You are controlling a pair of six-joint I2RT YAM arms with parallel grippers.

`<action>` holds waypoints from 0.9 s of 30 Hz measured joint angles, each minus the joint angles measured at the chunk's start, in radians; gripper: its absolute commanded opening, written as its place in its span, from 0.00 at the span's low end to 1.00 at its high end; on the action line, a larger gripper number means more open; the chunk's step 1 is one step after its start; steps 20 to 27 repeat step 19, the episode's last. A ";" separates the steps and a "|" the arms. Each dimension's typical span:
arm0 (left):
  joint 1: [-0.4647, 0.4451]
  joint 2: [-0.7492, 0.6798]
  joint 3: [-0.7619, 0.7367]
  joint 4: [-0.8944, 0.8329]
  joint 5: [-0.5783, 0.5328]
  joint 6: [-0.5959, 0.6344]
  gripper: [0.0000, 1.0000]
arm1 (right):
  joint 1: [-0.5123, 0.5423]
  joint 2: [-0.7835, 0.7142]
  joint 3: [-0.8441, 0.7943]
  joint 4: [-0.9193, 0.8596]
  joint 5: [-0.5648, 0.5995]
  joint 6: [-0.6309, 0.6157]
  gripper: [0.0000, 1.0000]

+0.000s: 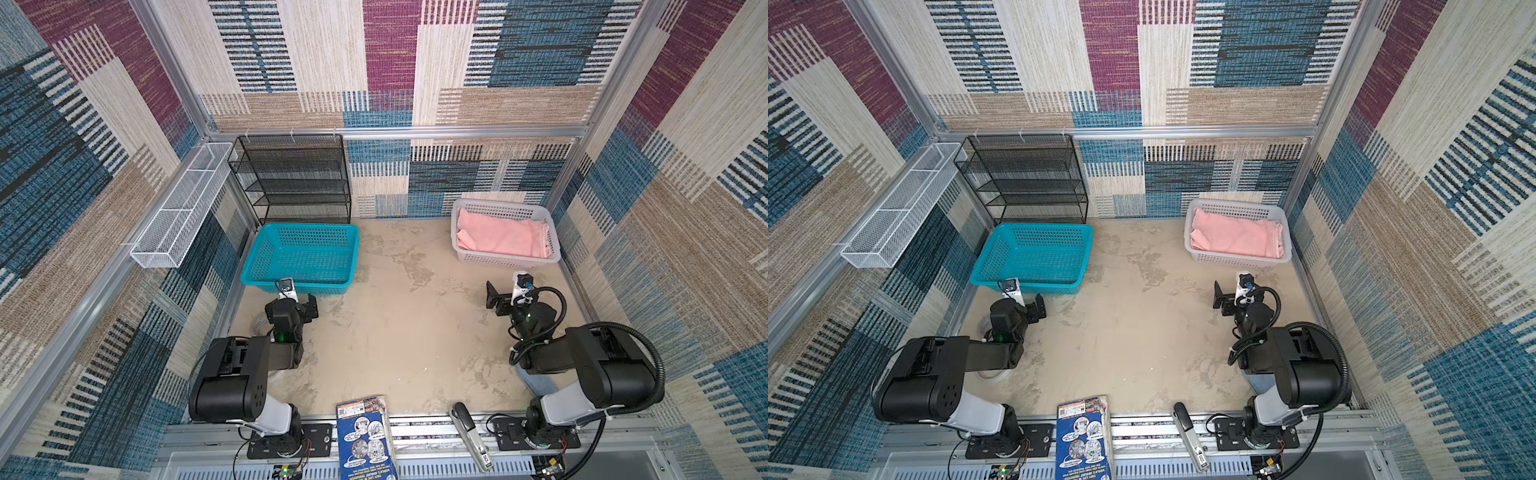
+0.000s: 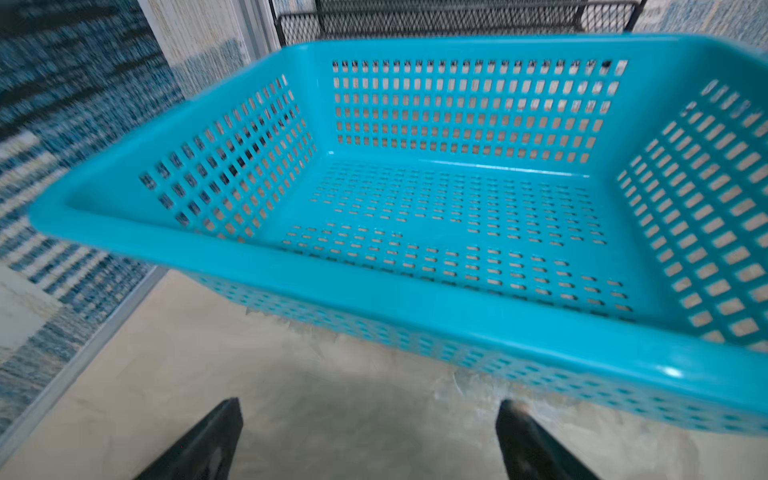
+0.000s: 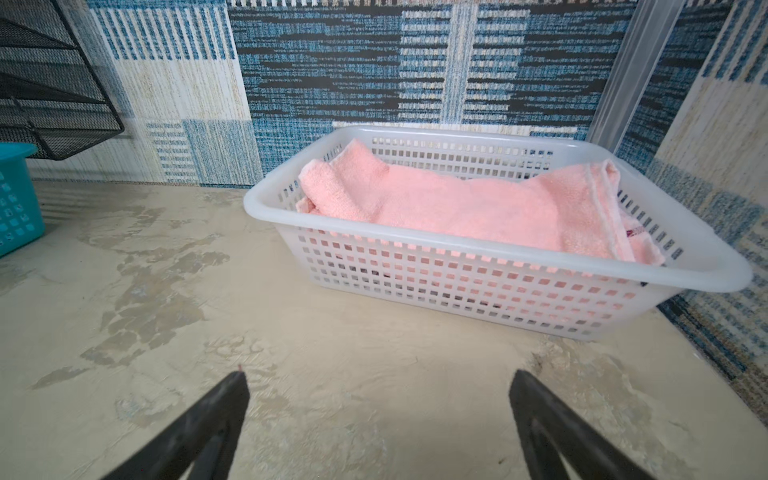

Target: Fold and stack the towels

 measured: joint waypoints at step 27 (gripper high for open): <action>-0.014 0.015 0.072 -0.014 0.004 -0.008 1.00 | -0.003 0.003 0.010 0.002 0.000 0.000 1.00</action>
